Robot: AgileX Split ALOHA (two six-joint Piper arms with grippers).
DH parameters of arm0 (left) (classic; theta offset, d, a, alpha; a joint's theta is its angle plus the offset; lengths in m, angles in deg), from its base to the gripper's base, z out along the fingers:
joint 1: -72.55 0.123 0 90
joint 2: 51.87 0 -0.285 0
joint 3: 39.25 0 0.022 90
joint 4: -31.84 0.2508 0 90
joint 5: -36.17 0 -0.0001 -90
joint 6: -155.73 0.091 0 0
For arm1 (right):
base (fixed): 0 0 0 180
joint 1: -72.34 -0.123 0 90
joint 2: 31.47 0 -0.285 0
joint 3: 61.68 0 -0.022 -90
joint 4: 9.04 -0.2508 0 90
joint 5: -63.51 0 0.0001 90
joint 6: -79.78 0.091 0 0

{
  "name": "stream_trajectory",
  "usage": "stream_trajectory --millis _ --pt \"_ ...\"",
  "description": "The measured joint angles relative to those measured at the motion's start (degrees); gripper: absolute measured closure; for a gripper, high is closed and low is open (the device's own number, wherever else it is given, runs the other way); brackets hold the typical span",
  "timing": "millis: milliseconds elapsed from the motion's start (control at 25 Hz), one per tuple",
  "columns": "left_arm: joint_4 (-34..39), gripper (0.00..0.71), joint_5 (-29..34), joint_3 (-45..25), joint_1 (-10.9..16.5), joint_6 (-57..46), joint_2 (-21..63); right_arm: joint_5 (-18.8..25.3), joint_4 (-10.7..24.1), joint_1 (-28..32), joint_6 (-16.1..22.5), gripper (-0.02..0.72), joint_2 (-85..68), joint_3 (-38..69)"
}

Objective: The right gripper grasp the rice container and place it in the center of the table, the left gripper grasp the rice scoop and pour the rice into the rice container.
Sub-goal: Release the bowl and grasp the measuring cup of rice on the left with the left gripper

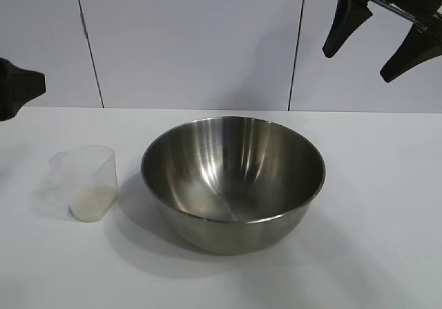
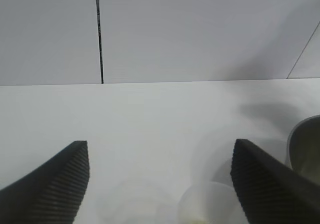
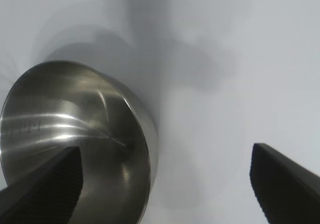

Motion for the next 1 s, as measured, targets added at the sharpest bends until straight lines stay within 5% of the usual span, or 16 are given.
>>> stream_trajectory --millis 360,640,1000 --pt "-4.8 0.147 -14.6 -6.0 0.0 2.2 -15.5 0.1 0.0 0.0 0.0 0.073 0.0 0.0" --pt "-5.5 0.147 -15.6 -6.3 0.0 2.3 -25.8 0.2 0.0 0.0 0.0 0.073 0.0 0.0" --pt "-5.5 0.147 -16.4 -4.0 0.0 2.6 -26.3 0.2 0.1 0.0 0.0 0.073 0.0 0.0"
